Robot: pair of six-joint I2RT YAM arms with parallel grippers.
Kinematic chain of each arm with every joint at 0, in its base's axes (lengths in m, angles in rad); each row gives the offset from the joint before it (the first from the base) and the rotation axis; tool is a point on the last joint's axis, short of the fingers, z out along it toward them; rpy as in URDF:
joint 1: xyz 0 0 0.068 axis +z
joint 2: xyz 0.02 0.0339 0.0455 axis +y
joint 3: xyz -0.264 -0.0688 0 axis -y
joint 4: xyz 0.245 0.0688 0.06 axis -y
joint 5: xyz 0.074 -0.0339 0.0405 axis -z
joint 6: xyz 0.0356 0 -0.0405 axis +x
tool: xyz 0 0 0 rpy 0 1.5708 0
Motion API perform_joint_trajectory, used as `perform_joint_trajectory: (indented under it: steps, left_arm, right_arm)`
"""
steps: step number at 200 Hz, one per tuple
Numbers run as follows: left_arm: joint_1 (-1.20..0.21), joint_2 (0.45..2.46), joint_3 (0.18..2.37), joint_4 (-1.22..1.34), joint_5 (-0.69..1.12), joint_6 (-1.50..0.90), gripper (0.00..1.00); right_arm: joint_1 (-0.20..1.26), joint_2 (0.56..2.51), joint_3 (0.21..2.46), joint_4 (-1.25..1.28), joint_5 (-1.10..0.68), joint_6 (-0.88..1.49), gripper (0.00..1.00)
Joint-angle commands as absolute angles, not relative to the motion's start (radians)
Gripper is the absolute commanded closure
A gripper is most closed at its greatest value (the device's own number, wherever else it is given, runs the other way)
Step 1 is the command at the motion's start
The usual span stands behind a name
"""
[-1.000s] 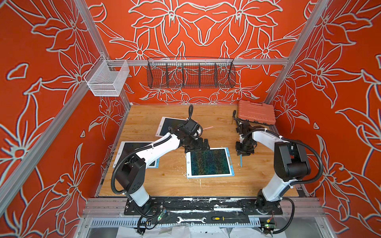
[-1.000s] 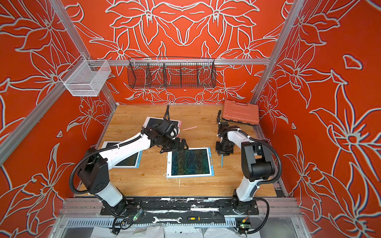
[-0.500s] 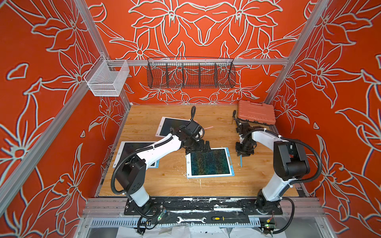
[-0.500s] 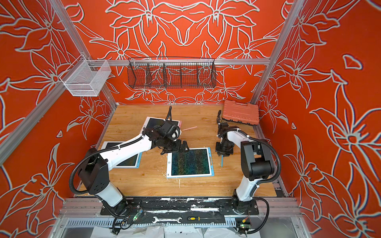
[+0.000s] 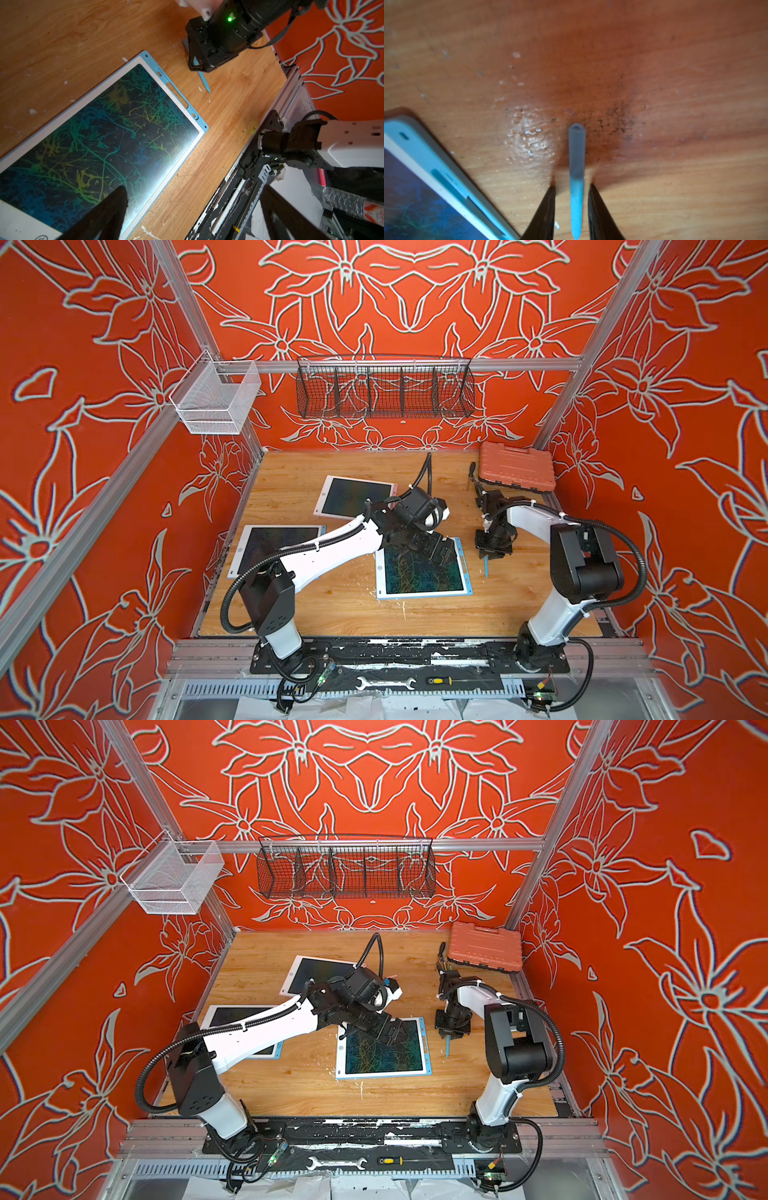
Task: Place the stylus back onto the writing tablet
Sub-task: Pick up the stylus from the center of the board.
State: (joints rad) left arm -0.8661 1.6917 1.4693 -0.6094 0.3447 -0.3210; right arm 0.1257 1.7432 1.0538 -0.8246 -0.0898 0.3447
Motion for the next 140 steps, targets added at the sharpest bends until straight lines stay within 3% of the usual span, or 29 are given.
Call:
perform_joint_trajectory:
  steps: [1,140]
  left_arm:
    - [-0.881,1.731,1.516,-0.671,0.354,-0.233,0.03]
    - [-0.893,1.767,1.551,-0.678,0.328,-0.256,0.03]
  right_arm:
    - [0.123,1.762,1.008,-0.822,-0.076,0.345,0.72]
    - [0.119,1.778,0.986,-0.814,-0.073,0.336,0.82]
